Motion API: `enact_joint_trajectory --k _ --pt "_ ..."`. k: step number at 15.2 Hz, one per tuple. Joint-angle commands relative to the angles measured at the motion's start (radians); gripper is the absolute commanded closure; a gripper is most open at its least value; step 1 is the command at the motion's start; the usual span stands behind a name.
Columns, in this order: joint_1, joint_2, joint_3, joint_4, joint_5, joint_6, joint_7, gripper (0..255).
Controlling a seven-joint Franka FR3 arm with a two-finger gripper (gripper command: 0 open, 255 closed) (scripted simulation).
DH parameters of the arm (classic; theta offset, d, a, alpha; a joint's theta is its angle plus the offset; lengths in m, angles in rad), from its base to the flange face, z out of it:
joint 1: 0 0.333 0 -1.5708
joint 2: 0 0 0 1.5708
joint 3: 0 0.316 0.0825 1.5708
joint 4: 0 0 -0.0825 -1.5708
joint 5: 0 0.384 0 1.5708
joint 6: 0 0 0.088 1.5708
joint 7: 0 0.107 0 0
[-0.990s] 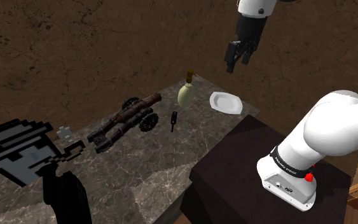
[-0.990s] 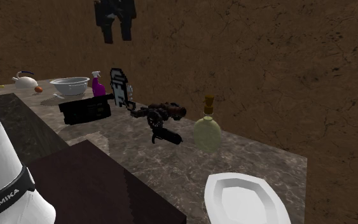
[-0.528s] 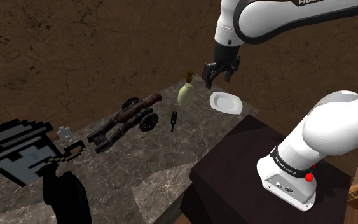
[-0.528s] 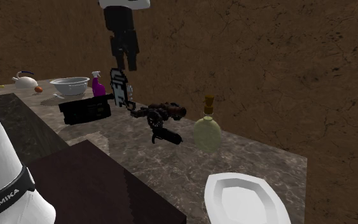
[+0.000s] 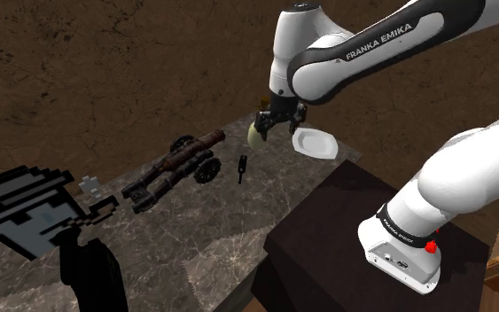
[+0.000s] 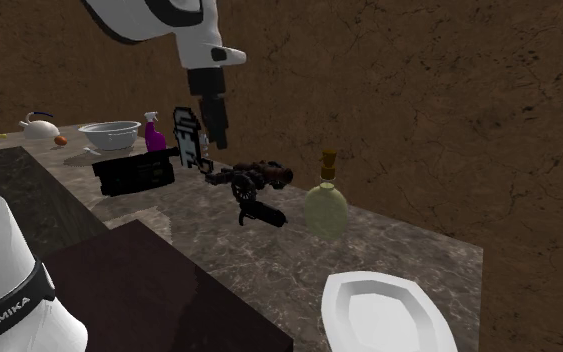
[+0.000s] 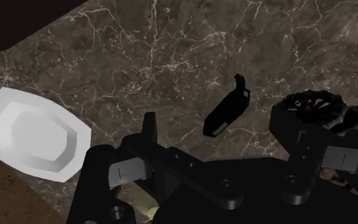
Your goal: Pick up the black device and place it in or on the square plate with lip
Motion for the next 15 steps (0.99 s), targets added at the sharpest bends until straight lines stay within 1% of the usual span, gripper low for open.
enact_joint_trajectory --k 1,4,6,8,11,13,15 --pt "-0.031 0.094 0.036 0.018 -0.043 0.080 0.099 0" --pt "-0.078 0.237 0.076 0.061 -0.150 0.173 0.263 0" --pt "-0.099 0.336 0.086 0.100 -0.248 0.220 0.389 0" --pt "-0.101 0.435 0.074 0.147 -0.354 0.255 0.518 0" --pt "-0.067 0.574 0.018 0.229 -0.495 0.289 0.695 0" --pt "-0.032 0.660 -0.030 0.290 -0.564 0.305 0.792 0" --pt "0.004 0.741 -0.077 0.354 -0.615 0.319 0.875 0"
